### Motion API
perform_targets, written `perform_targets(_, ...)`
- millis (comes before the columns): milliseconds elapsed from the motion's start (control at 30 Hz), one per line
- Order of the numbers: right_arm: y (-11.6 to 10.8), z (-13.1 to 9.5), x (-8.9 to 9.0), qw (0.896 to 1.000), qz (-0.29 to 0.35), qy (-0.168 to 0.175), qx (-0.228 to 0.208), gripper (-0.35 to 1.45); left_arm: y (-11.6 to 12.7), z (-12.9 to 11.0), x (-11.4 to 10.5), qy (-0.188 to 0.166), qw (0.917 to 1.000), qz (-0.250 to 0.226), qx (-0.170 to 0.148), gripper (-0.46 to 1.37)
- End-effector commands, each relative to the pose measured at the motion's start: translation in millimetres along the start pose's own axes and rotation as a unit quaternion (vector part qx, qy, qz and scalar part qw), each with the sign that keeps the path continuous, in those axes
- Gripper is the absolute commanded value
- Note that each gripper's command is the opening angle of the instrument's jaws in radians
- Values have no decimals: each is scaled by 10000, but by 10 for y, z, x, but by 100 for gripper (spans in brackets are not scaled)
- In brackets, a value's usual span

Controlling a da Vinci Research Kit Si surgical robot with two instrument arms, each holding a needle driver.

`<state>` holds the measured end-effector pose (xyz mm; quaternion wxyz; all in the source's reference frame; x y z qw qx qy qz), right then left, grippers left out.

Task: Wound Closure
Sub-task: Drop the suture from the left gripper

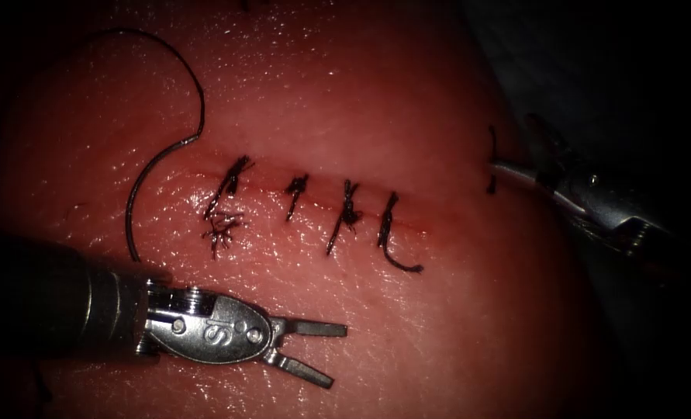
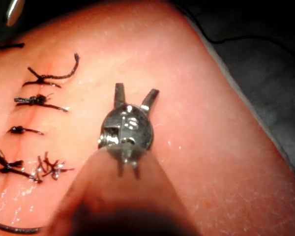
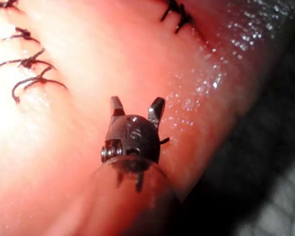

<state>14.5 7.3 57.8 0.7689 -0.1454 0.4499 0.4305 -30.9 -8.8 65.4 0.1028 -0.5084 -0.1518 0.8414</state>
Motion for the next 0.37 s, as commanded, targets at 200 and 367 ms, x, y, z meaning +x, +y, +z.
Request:
perform_targets(200, 0, 0, 0, 10000, -3, 3, 14, 107, 2, 3, 2, -10, 10000, -16, 35, 38)
perform_targets(367, -1, 0, 0, 10000, -3, 3, 12, 108, 2, 4, 2, -12, 10000, -17, 41, 38)
